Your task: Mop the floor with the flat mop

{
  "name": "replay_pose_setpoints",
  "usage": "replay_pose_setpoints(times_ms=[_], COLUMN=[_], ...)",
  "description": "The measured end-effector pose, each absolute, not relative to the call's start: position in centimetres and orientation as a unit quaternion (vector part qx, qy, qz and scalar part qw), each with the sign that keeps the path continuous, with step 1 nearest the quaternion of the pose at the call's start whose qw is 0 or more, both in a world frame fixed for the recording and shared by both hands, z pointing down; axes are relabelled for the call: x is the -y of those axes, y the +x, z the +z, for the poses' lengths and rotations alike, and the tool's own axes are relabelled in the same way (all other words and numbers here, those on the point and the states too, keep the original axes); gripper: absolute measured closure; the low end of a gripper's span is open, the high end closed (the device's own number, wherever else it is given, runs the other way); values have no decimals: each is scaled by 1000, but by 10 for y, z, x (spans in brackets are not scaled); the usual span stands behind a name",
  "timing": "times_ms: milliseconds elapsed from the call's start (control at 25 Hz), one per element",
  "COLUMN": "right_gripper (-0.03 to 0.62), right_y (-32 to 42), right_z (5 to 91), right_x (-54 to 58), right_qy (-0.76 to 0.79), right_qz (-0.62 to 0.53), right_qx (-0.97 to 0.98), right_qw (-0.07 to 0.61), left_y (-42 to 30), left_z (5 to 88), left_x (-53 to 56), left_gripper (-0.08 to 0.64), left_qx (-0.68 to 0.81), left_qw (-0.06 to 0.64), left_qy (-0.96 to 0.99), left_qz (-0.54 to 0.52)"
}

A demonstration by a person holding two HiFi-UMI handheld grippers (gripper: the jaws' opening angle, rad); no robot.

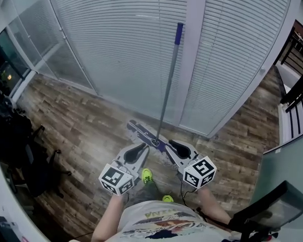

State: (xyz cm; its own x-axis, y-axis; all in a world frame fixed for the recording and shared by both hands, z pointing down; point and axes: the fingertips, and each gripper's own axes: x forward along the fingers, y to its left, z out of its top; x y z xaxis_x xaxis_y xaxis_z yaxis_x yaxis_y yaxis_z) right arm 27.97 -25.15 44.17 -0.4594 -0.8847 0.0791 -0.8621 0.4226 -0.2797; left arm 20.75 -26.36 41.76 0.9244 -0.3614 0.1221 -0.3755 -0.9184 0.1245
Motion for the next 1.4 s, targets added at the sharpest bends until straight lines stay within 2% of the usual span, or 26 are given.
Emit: replay_pose_setpoints(times_ms=[360,560,800,1080,1400], right_gripper=[528,473,451,436,403], right_y=[295,314,342,404,501], right_z=[406,400,406,412,442], right_x=[393,460,507,574,665], right_qy=[-577,-598,-625,-651,-674], right_qz=[-101,-98,-101,-98,-104], right_qx=[-809,-795,-774,-752,-731], right_qw=[40,32,18,18,3], left_y=[237,263,280,305,379], left_z=[378,374,396,406,412], left_x=[408,475,515,567,638], left_gripper=[526,496,476,472,469], left_qx=[125,101,86,107,127], left_qw=[36,42,60,54,32], left_qy=[991,994,994,992,991], left_qz=[17,15,24,34,40])
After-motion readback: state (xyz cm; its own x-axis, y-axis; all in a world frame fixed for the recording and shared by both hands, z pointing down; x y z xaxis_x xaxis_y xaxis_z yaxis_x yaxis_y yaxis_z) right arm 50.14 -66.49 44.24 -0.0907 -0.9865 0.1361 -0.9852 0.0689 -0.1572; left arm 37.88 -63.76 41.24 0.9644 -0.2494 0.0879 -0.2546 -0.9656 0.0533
